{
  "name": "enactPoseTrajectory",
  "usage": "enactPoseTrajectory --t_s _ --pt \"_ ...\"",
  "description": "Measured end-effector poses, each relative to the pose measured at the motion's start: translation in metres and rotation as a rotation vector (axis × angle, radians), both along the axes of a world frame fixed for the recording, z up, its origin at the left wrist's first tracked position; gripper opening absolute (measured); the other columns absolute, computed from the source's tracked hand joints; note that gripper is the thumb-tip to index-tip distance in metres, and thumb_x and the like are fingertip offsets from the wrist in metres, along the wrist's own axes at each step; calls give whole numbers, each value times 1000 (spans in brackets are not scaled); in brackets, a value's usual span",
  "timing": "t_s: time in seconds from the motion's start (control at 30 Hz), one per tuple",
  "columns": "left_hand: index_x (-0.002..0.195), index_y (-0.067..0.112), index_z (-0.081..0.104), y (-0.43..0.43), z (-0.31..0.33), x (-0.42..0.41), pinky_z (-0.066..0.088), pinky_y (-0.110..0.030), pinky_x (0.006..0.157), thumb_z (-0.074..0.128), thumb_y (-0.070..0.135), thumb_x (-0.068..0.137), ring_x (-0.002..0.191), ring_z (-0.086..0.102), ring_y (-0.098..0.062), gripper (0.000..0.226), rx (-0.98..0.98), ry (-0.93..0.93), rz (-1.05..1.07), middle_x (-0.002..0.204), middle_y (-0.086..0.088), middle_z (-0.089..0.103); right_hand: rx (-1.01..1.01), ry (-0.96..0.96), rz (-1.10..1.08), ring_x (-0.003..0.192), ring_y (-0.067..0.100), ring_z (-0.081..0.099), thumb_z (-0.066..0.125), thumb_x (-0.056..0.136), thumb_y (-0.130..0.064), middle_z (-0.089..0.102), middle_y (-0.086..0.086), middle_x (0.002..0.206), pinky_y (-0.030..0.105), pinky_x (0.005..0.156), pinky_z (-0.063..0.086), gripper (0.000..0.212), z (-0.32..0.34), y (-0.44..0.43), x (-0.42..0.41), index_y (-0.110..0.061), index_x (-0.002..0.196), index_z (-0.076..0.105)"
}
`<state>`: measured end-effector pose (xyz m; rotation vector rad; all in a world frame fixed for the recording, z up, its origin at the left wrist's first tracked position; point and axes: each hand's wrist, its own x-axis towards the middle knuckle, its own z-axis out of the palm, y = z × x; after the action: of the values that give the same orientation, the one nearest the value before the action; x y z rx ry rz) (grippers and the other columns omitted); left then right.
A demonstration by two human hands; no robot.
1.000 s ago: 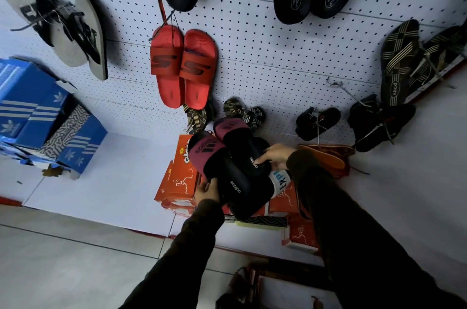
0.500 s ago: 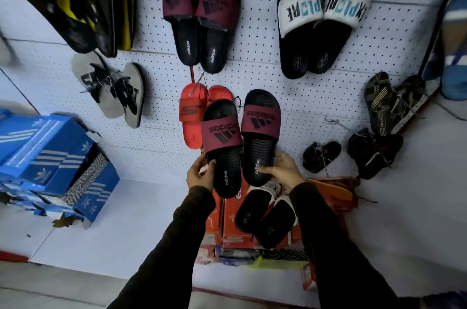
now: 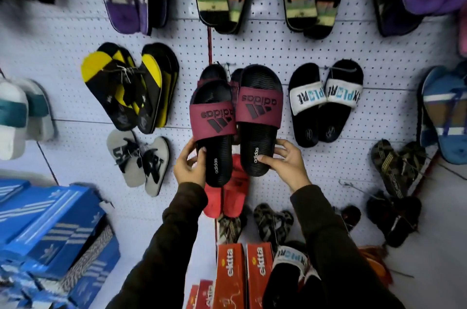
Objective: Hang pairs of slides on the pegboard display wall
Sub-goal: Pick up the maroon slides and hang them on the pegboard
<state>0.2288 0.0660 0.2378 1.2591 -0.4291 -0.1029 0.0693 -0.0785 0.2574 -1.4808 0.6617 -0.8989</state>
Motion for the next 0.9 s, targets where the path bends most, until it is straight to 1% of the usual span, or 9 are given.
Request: enactPoseTrajectory --t_s 0.03,0.13,0.23,0.33,0.43,0.6,0.73,0.8,0.9 --pt "128 9 58 -1 11 11 53 -24 79 60 11 88 77 63 -8 40 -6 -35 16 113 -6 68 -13 -20 -8 88 23 68 78 72 8 67 17 114 39 85 59 54 10 0 8 -6 119 55" --pt "130 4 55 -6 41 40 47 -1 65 60 9 88 59 60 14 42 -56 -91 53 115 -6 64 -66 -51 -21 93 25 68 79 71 7 67 19 115 42 89 58 58 37 -2 29 -1 124 55" --pt "133 -4 50 -13 73 61 44 4 63 58 5 90 68 59 24 45 -83 -134 90 121 -3 56 -75 -69 -21 101 30 66 79 72 6 66 20 116 46 93 57 60 59 -11 48 0 126 54" --pt "132 -4 51 -20 93 77 45 4 72 59 7 89 105 60 -3 45 -42 -160 100 133 -14 58 -54 -48 -28 108 36 67 79 71 7 67 25 119 51 95 56 59 68 -21 65 1 124 55" --pt "130 -3 54 -29 92 86 42 -7 86 60 9 89 118 58 -20 44 45 -161 66 133 -16 59 -21 10 -27 107 37 67 80 69 9 67 24 115 53 96 55 59 63 -28 75 2 122 56" --pt "127 -1 57 -38 60 90 43 -23 98 60 8 88 119 60 -27 40 156 -97 7 127 -18 64 60 80 4 98 33 66 78 71 10 66 21 111 40 71 59 49 35 -32 81 -9 110 56" --pt "129 -1 55 -42 38 88 39 -5 79 57 6 90 109 59 -20 40 184 -51 3 129 -18 62 97 96 20 110 40 68 81 69 6 66 27 122 51 89 58 50 3 -36 87 -12 110 58" --pt "132 3 53 -45 28 87 42 -1 69 56 8 91 99 56 -14 42 191 -55 -11 130 -17 61 84 92 28 107 37 67 79 72 4 67 23 119 51 95 56 50 -6 -32 89 -11 113 56" --pt "135 13 51 -47 17 86 46 -4 69 55 13 91 92 57 -14 44 181 -52 -7 129 -13 61 81 67 31 102 32 66 77 76 2 66 19 113 47 92 57 50 -17 -26 91 -11 119 56"
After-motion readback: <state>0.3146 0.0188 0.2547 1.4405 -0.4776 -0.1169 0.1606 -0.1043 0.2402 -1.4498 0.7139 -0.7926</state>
